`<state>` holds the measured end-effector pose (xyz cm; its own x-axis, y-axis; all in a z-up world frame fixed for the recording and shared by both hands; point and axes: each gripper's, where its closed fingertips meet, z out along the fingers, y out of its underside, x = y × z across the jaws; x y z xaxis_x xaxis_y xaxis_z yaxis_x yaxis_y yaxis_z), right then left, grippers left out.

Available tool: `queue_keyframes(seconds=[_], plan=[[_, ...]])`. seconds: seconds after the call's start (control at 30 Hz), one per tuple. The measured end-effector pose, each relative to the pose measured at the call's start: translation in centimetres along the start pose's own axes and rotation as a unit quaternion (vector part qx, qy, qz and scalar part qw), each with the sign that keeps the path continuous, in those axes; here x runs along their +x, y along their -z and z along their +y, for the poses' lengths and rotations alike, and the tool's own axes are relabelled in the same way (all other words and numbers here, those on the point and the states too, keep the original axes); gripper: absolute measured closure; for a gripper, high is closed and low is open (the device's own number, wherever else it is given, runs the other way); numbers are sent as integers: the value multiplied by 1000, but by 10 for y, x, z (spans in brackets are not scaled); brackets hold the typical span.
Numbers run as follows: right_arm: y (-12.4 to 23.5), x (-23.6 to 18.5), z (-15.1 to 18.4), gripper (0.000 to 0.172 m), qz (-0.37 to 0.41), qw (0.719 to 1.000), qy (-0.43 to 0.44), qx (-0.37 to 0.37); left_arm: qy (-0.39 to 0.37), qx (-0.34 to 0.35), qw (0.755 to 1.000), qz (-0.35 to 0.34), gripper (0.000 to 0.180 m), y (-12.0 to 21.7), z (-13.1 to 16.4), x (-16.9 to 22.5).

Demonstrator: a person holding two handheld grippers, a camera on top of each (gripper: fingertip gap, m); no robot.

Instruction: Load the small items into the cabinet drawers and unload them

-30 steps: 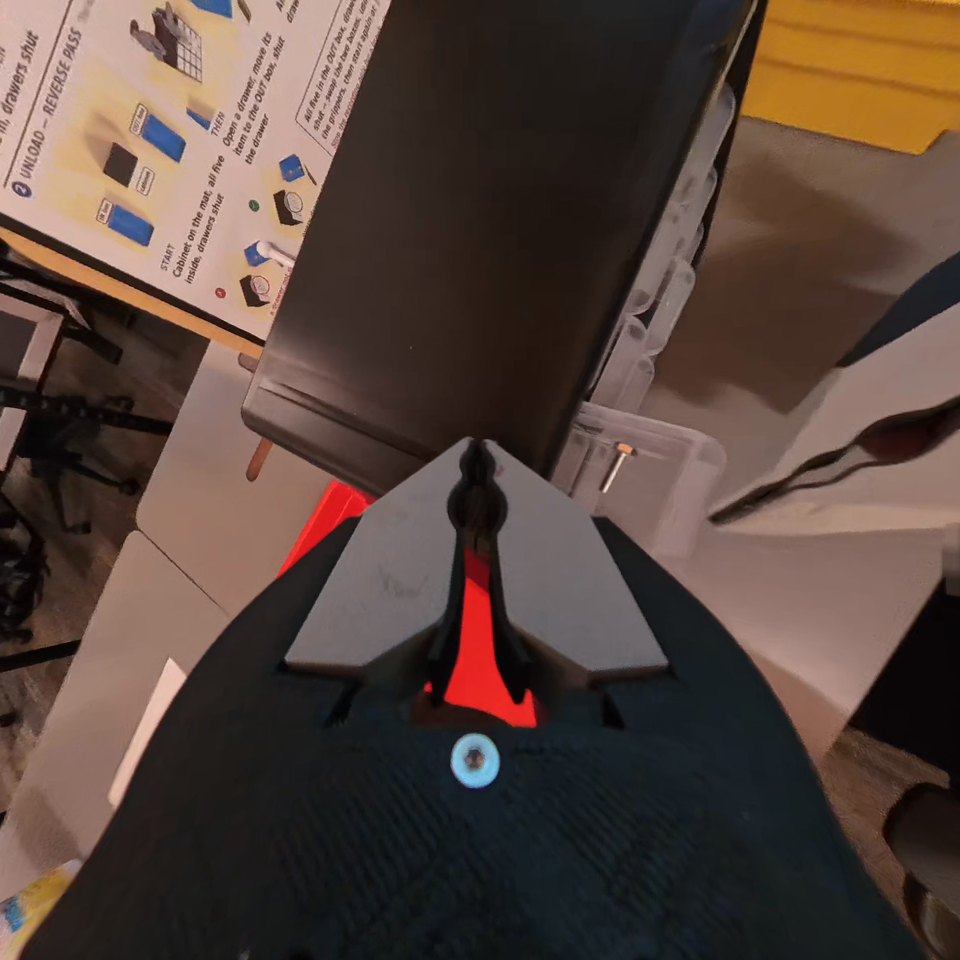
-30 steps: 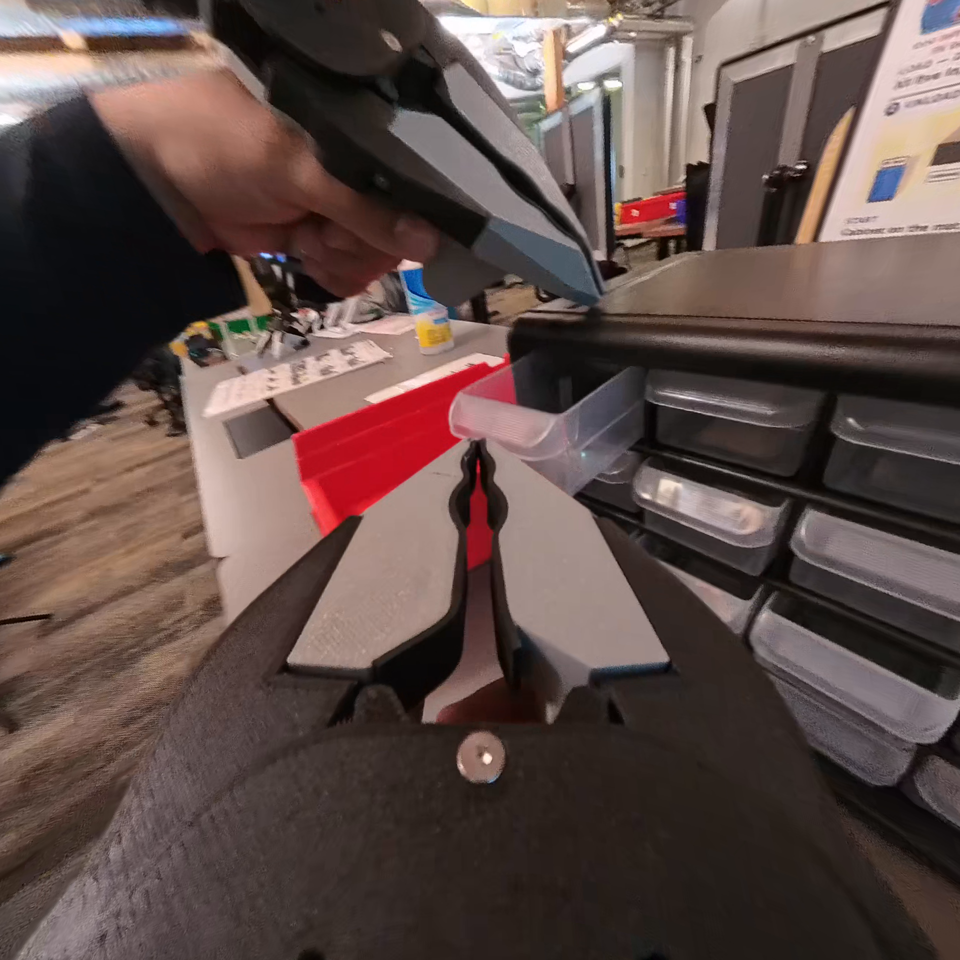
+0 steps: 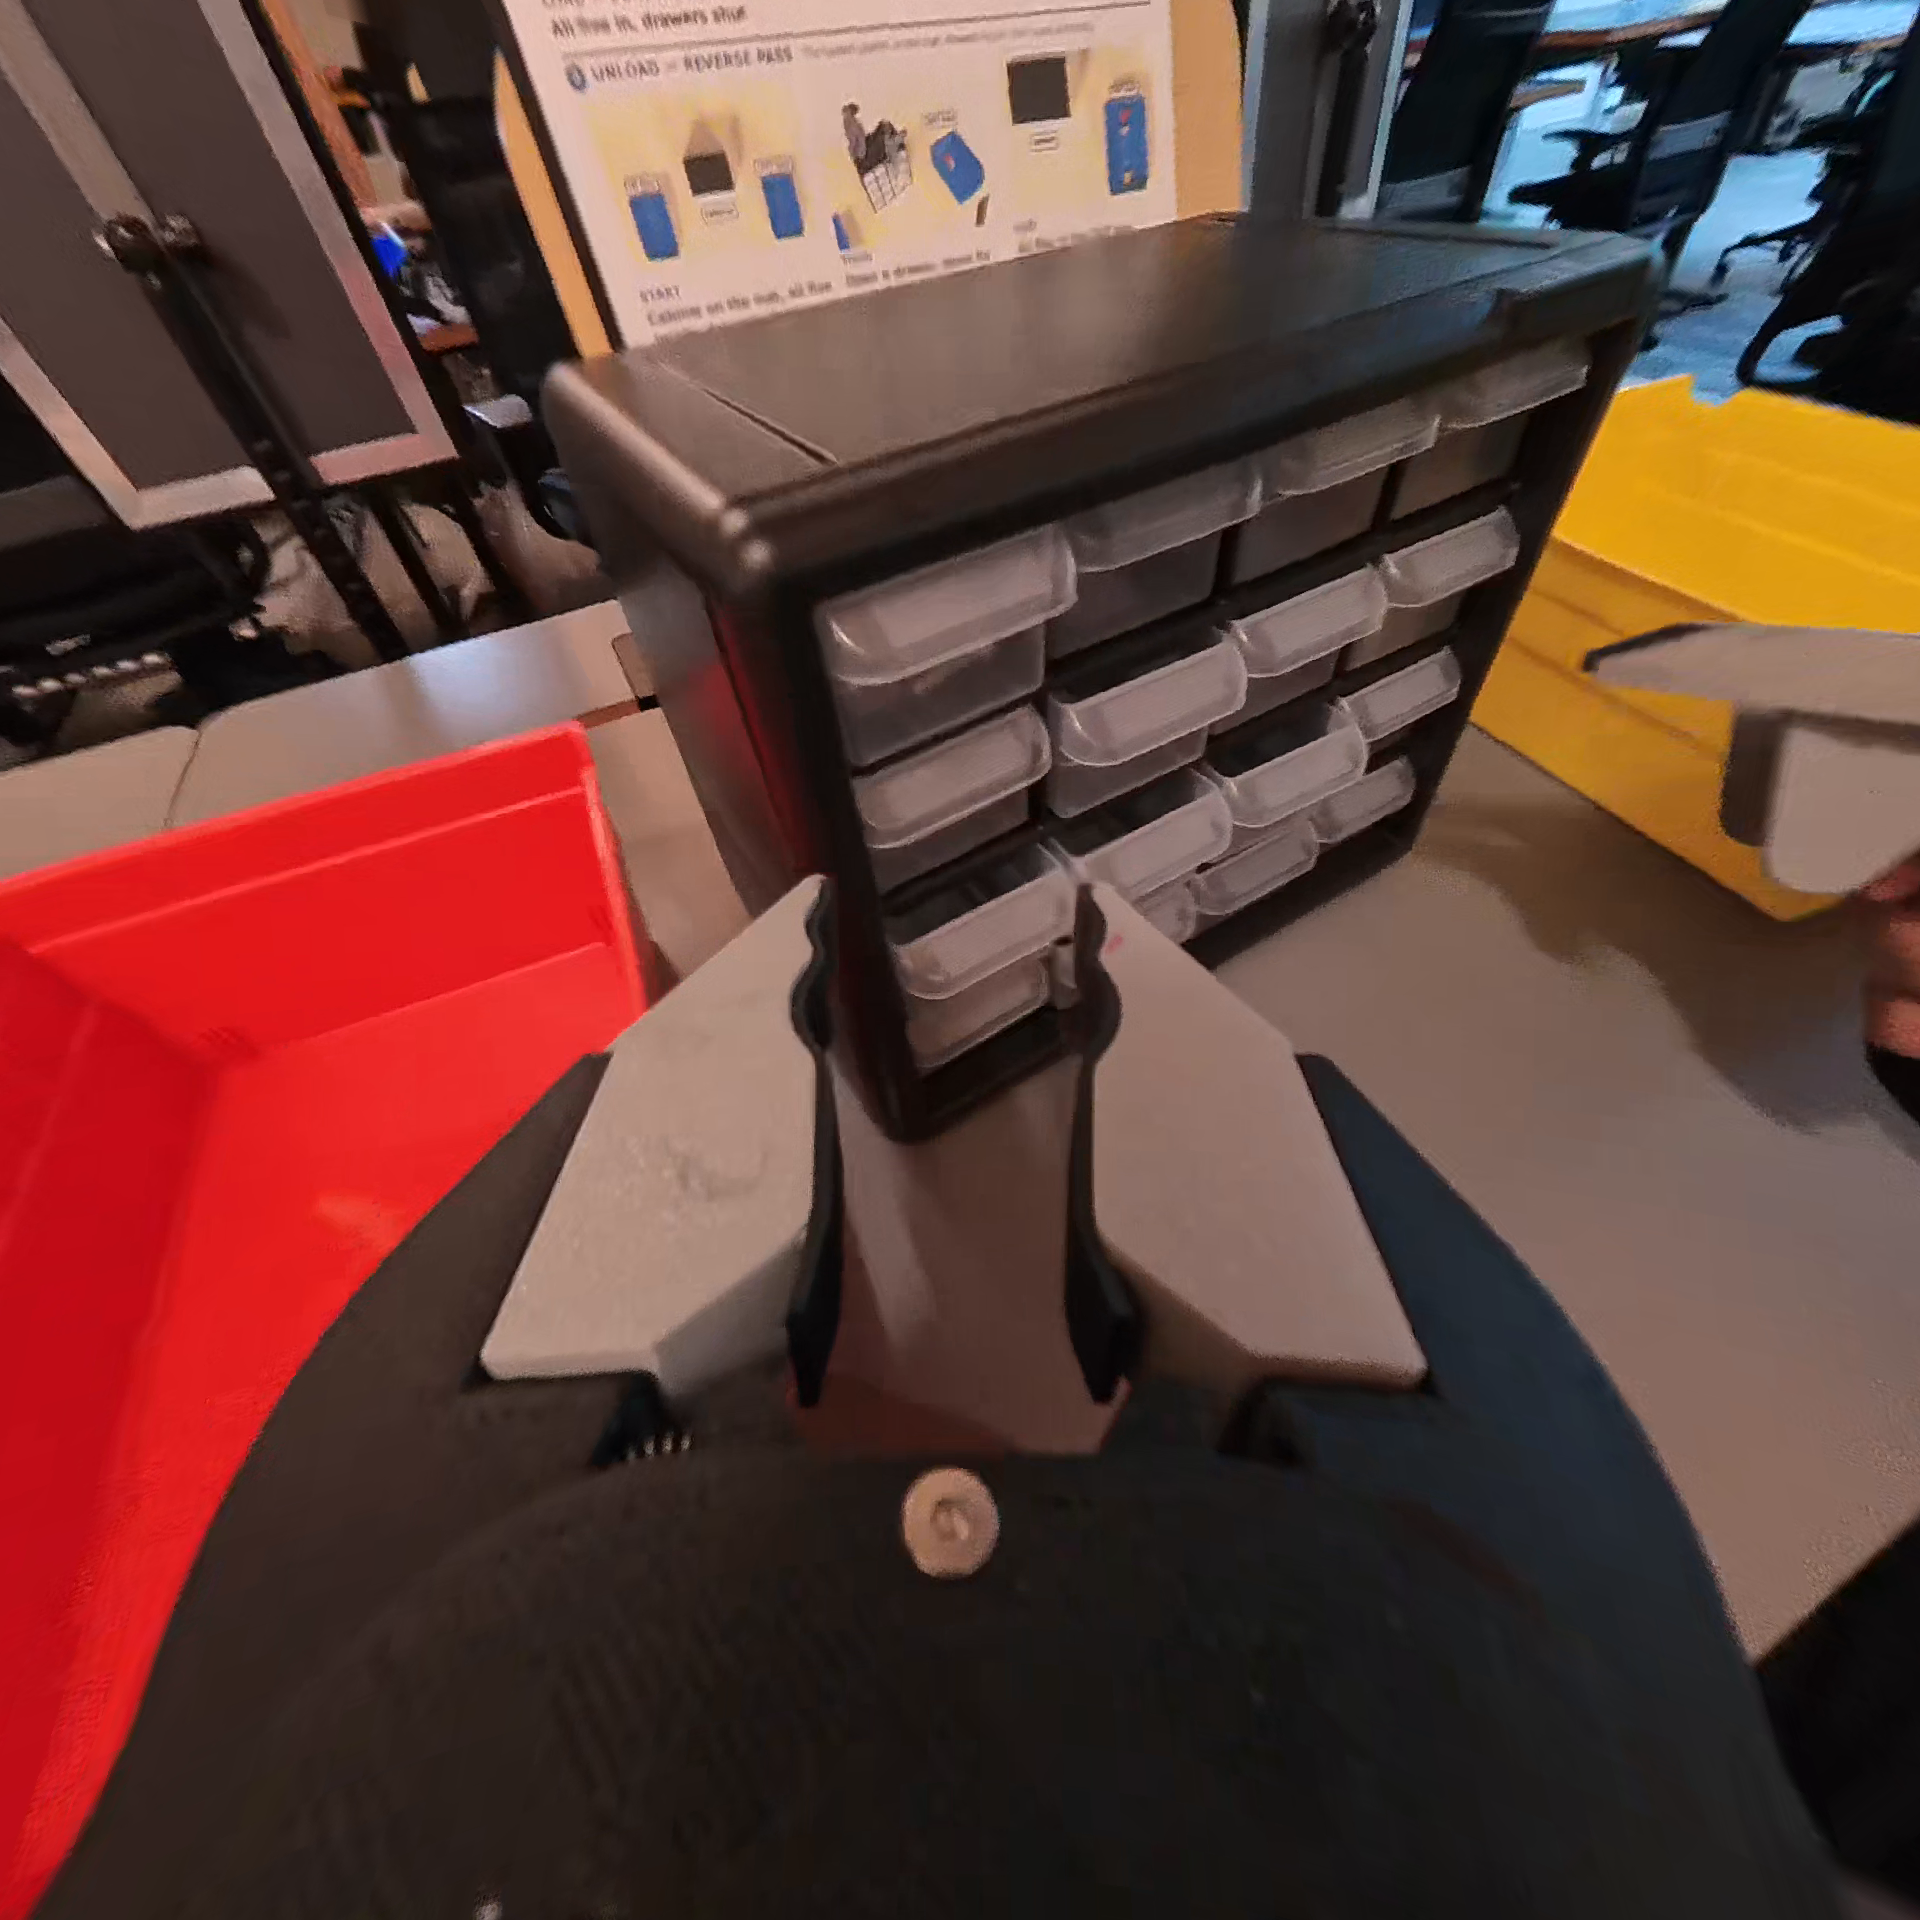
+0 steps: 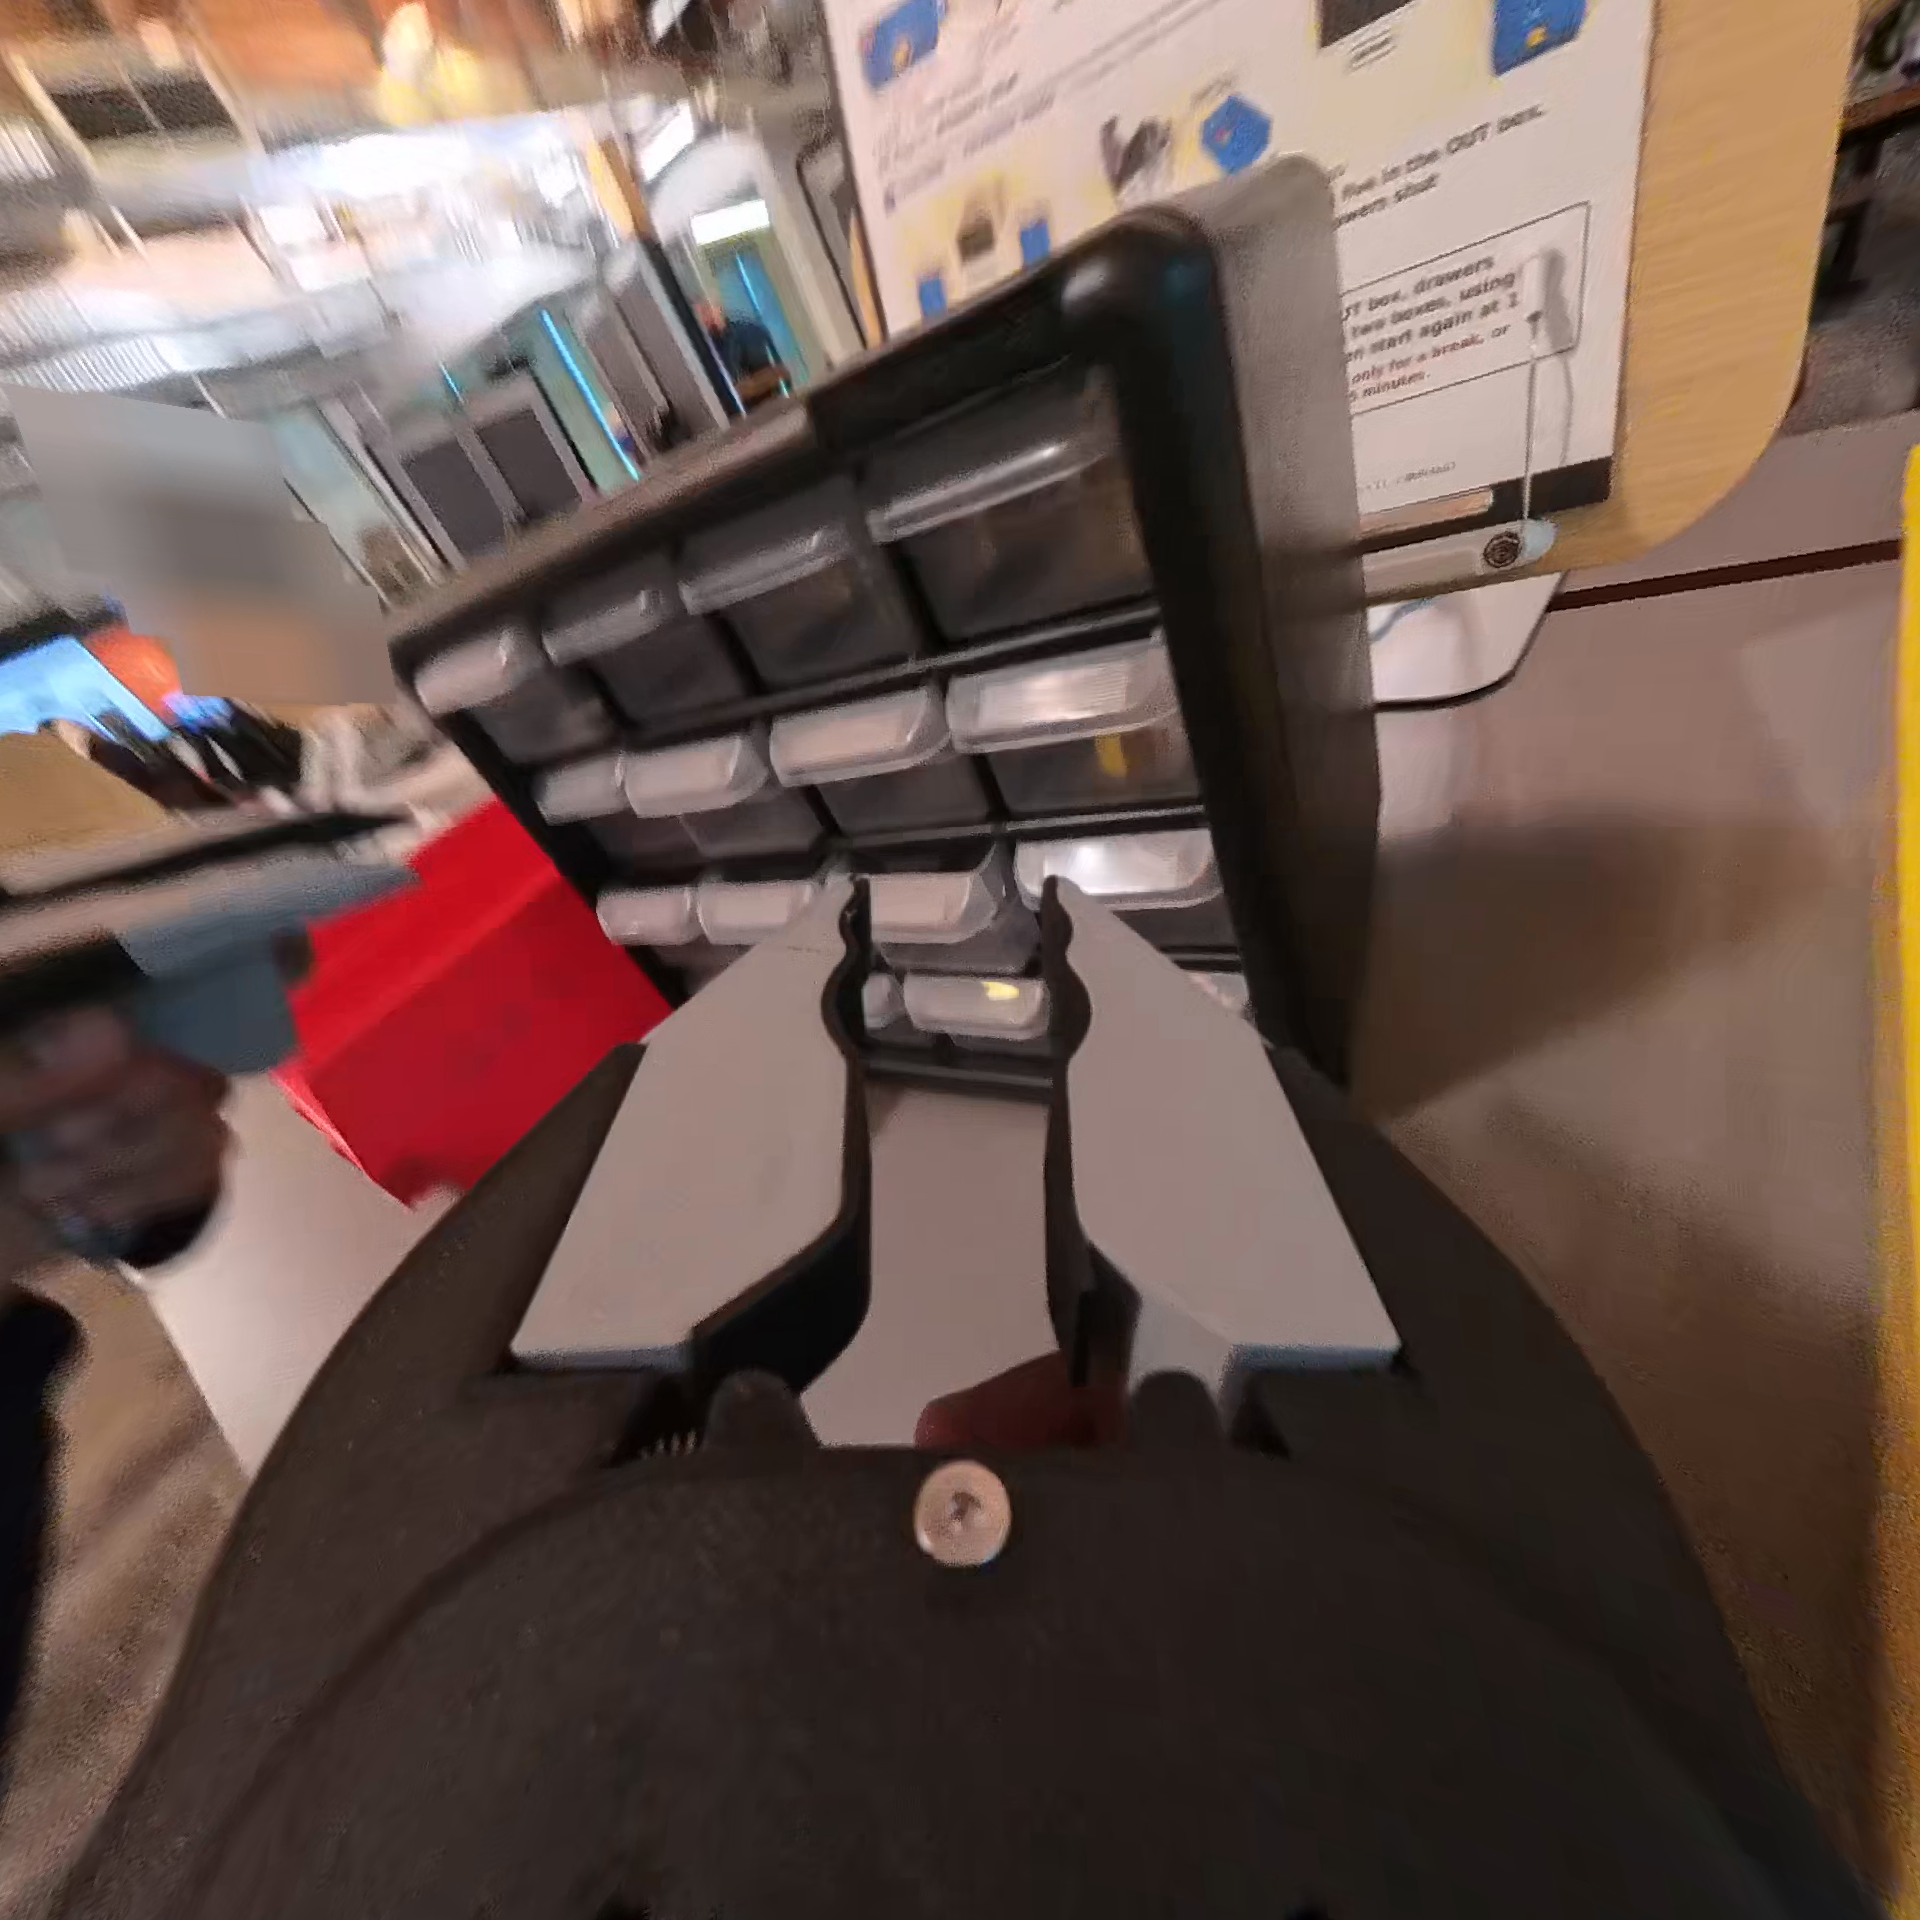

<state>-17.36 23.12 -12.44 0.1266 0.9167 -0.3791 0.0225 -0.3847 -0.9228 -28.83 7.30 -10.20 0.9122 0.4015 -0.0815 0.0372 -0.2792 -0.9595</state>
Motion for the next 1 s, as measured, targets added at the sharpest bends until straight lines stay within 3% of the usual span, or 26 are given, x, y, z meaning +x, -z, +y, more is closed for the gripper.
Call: queue_keyframes(seconds=[0.1, 0.2, 0.3, 0.7, 0.83, 1.0], plan=[[-14, 10, -2, 142, -6, 999, -47, 16, 7, -1, 1000, 3, 135, -11, 11, 6], [-27, 12, -8, 140, -25, 996, -82, 35, -6, -16, 994, -108, 120, -18, 16, -27], [-34, 16, -18, 142, -30, 993, -96, 58, 6, 19, 996, -83, 117, -22, 8, -17], [-39, 18, -16, 151, -50, 993, -85, 65, -30, 53, 995, -78, 115, -30, 0, -14], [-18, 17, -11, 150, -7, 999, -1, 44, -38, 54, 995, -78, 115, -33, 1, -14], [6, 52, -52, 145, 124, 985, 82, 89, -5, 53, 997, -60, 115, -34, 0, -13]])
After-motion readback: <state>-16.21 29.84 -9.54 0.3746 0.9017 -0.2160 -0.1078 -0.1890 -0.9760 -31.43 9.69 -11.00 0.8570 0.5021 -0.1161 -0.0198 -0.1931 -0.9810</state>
